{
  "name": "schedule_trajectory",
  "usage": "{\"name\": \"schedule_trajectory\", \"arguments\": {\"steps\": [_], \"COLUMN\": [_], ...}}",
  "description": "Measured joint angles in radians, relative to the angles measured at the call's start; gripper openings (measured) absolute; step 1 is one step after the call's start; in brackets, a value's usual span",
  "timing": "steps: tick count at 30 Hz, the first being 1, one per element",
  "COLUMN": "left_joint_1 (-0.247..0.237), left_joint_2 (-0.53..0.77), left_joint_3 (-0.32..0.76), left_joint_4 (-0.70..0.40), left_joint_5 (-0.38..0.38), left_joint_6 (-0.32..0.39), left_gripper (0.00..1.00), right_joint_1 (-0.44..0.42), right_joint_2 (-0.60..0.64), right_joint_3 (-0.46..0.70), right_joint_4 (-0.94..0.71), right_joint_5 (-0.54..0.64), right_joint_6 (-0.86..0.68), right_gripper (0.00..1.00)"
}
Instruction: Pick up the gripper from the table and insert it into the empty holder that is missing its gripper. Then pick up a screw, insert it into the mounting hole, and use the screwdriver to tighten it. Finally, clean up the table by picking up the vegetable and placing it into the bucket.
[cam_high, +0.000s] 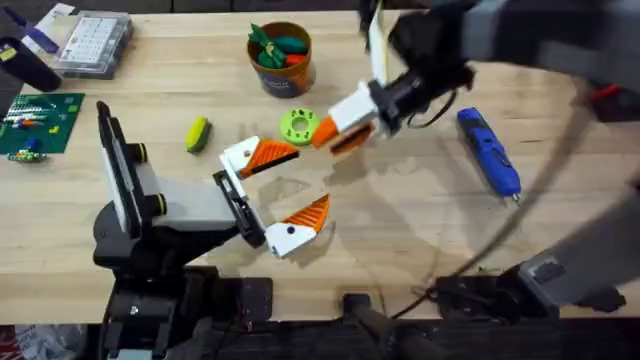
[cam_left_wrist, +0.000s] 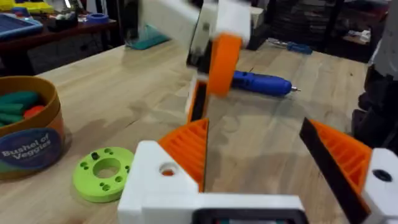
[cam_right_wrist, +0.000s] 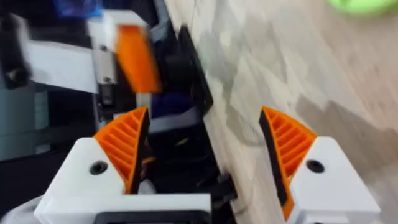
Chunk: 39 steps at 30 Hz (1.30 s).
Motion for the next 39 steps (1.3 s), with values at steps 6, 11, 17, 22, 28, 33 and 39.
{"name": "schedule_trajectory", "arguments": {"steps": [6, 11, 17, 22, 28, 33, 39], "left_joint_1": [0.000, 0.000, 0.000, 0.000, 0.000, 0.000, 0.000], "left_joint_2": [0.000, 0.000, 0.000, 0.000, 0.000, 0.000, 0.000], "left_joint_3": [0.000, 0.000, 0.000, 0.000, 0.000, 0.000, 0.000], "left_joint_4": [0.000, 0.000, 0.000, 0.000, 0.000, 0.000, 0.000], "left_joint_5": [0.000, 0.000, 0.000, 0.000, 0.000, 0.000, 0.000], "left_joint_6": [0.000, 0.000, 0.000, 0.000, 0.000, 0.000, 0.000], "left_gripper": [0.986, 0.986, 0.986, 0.986, 0.986, 0.986, 0.986], "right_joint_1": [-0.016, -0.059, -0.075, -0.063, -0.026, 0.019, 0.054], "right_joint_2": [-0.261, -0.422, -0.505, -0.489, -0.368, -0.262, -0.212], "right_joint_3": [-0.025, -0.220, -0.501, -0.648, -0.681, -0.685, -0.686], "right_joint_4": [0.109, 0.328, 0.770, 1.054, 1.239, 1.407, 1.477], "right_joint_5": [0.026, 0.033, 0.043, 0.043, 0.001, -0.026, -0.040], "right_joint_6": [0.171, 0.342, 0.651, 0.862, 1.007, 1.122, 1.205], "right_gripper": [0.992, 0.992, 0.992, 0.992, 0.992, 0.992, 0.992]}}
